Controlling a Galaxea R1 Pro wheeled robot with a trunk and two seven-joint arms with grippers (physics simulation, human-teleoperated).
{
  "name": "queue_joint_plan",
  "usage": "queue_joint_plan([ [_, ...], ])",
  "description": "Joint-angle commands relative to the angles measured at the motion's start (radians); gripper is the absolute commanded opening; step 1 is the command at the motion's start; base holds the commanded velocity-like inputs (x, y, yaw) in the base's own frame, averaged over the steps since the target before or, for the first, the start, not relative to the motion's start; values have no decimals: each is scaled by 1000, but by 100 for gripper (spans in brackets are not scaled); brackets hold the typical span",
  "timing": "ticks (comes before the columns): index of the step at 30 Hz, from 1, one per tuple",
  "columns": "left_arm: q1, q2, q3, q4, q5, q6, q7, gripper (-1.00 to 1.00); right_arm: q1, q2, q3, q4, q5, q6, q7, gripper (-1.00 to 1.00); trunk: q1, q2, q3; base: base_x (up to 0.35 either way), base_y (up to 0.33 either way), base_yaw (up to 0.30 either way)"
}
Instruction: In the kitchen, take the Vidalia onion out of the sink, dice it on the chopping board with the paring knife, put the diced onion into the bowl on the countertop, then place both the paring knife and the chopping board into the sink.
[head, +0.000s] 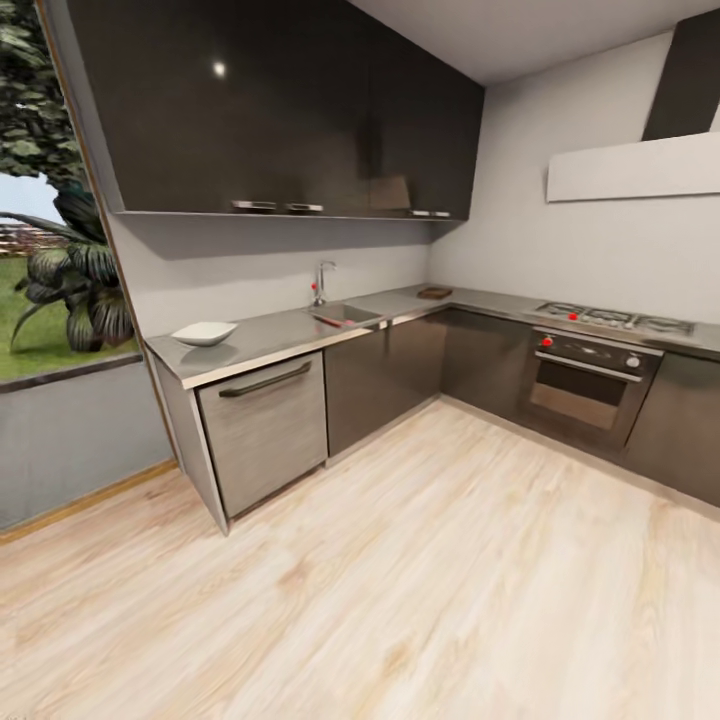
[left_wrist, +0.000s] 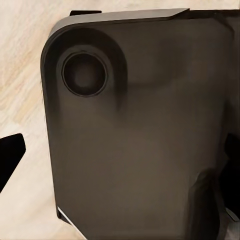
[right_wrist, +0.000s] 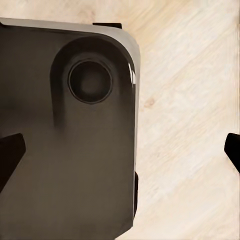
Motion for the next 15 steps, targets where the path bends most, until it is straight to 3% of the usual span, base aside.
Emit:
queue_joint_plan([
  [1, 0, 0, 0, -1, 0, -1, 0, 100, 0, 0, 0, 0, 0, -3, 0, 100, 1, 0, -1, 334, -161, 294],
  [15, 0, 3, 0, -1, 0, -1, 0, 100, 0, 0, -1, 0, 0, -3, 0, 100, 1, 0, -1, 322, -181, 289],
])
